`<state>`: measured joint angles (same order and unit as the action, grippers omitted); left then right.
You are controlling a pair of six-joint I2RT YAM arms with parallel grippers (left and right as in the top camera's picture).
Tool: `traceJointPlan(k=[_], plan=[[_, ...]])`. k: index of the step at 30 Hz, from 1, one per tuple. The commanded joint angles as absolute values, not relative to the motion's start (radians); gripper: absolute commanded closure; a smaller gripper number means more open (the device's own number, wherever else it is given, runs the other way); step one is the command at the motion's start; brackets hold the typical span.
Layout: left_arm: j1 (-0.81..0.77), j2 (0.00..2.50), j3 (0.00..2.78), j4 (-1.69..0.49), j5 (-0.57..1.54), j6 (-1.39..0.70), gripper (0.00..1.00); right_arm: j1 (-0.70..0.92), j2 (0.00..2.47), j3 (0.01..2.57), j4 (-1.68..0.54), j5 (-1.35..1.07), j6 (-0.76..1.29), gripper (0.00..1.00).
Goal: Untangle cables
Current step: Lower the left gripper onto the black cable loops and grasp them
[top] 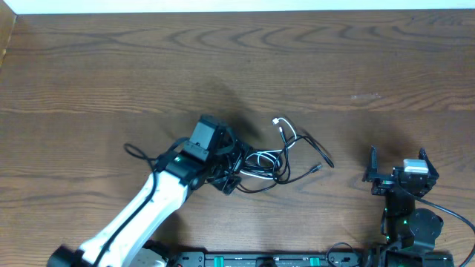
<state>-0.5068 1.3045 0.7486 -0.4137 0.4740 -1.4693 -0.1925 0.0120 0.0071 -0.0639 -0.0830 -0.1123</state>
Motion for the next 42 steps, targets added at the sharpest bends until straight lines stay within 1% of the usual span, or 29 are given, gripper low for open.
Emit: traceJointPlan(k=[1,3,4,6,7,8,10,11,12,18,24,34,42], plan=[[-0.510,1.381,0.769,-0.405,0.447,-1.480,0.33,-0.197,0.007,0.005,-0.068,-0.089,-0.102,0.01],[-0.510,1.419,0.769,-0.405,0.429,-1.480,0.35,-0.197,0.007,0.005,-0.068,-0.089,-0.102,0.01],[-0.510,1.434,0.769,-0.405,0.422,-1.480,0.39,-0.197,0.007,0.005,-0.068,-0.089,-0.102,0.01],[-0.510,1.461,0.769,-0.405,0.418,-1.480,0.54,-0.197,0.007,0.005,-0.068,-0.089,-0.102,0.01],[-0.510,1.470,0.769,-0.405,0.417,-1.480,0.59,-0.197,0.007,0.005,-0.068,-0.089,-0.102,0.01],[-0.510,1.479,0.769,-0.405,0.418,-1.480,0.67,-0.197,0.007,0.005,-0.068,-0.089,-0.102,0.01],[-0.510,1.486,0.769,-0.405,0.415,-1.479,0.79,-0.197,0.007,0.005,-0.068,-0.089,-0.102,0.01],[-0.510,1.486,0.769,-0.405,0.405,-1.479,0.87,-0.197,0.007,0.005,-0.068,-0.089,-0.102,0.01],[-0.510,1.486,0.769,-0.405,0.399,-1.479,0.92,-0.197,0.007,0.005,-0.068,-0.089,-0.102,0.01],[-0.510,1.486,0.769,-0.405,0.358,-1.431,0.92,-0.197,0.007,0.005,-0.068,-0.089,-0.102,0.01],[-0.510,1.485,0.769,-0.388,0.346,-1.266,0.92,-0.197,0.007,0.005,-0.068,-0.089,-0.102,0.01],[-0.509,1.449,0.769,-0.277,0.347,-1.047,0.92,-0.197,0.007,0.005,-0.068,-0.089,-0.102,0.01],[-0.509,1.316,0.769,-0.275,0.354,-1.021,0.92,-0.197,0.007,0.005,-0.068,-0.089,-0.102,0.01]])
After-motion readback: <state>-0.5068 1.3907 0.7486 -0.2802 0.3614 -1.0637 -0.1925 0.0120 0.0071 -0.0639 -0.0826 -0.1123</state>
